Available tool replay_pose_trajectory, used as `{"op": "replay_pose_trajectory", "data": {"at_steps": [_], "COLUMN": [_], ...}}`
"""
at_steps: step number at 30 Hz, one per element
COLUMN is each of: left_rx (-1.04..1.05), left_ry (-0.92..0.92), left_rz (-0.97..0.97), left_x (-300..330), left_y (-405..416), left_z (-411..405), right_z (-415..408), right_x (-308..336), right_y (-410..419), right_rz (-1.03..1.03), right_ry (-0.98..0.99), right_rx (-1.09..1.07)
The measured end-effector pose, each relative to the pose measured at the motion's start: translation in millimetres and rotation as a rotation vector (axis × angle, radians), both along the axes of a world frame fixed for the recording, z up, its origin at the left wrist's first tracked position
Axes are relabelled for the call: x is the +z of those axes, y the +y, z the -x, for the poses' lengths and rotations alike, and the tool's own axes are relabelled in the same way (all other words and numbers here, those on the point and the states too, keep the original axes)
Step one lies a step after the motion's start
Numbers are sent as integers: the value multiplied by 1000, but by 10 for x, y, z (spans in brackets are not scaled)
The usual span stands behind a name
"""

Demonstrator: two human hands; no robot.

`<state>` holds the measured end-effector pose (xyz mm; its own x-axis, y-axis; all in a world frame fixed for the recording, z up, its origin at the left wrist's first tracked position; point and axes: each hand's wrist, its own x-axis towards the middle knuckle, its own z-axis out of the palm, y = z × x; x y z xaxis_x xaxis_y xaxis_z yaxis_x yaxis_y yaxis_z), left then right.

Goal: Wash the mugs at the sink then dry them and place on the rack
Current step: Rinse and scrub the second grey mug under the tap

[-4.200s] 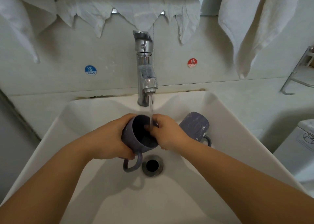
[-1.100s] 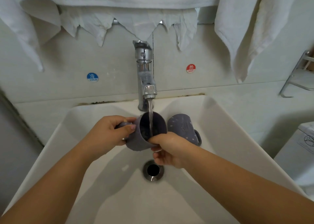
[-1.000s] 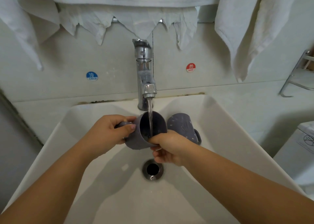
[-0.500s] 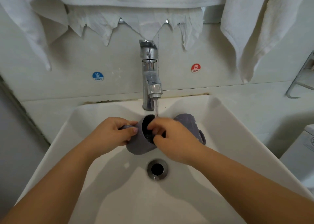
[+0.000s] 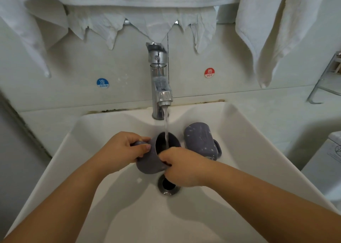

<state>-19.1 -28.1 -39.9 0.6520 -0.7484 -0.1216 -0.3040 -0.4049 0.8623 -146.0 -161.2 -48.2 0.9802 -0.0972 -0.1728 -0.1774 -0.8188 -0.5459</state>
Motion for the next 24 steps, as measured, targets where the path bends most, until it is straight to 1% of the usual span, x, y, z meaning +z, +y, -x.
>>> {"op": "replay_pose_trajectory", "data": {"at_steps": [4, 5, 6, 7, 8, 9, 13, 15, 19, 21, 22, 24], "left_rx": [-39, -45, -43, -35, -26, -23, -38, -47, -80, -85, -85, -99], "left_ry": [9, 8, 7, -1, -13, -26, -68, -95, -160, -185, -176, -147], "left_rz": [-25, -22, -14, -3, 6, 10, -16, -6, -12, -22, -18, -16], "left_x": [31, 31, 30, 29, 26, 17, -37, -65, -89, -90, -86, -60], "left_y": [38, 42, 40, 32, 25, 15, -20, -44, -95, -107, -105, -91], "left_z": [-59, -69, -71, -63, -44, -19, 57, 80, 96, 76, 67, 76], "right_z": [-19, -39, -48, -60, -56, -49, -48, -110, -218, -180, -144, -85], "right_x": [-107, -126, -123, -125, -109, -93, -6, 8, 3, 24, 82, 158], "right_y": [8, -1, 2, 3, 11, 28, 91, 98, 109, 119, 133, 133], "right_rz": [512, 590, 623, 614, 554, 444, -103, -354, -647, -602, -520, -422], "right_ry": [-58, -59, -69, -66, -48, -14, 184, 167, 42, 11, 9, 32], "right_rx": [144, 148, 143, 138, 127, 88, -10, -118, -391, -338, -257, -77]}}
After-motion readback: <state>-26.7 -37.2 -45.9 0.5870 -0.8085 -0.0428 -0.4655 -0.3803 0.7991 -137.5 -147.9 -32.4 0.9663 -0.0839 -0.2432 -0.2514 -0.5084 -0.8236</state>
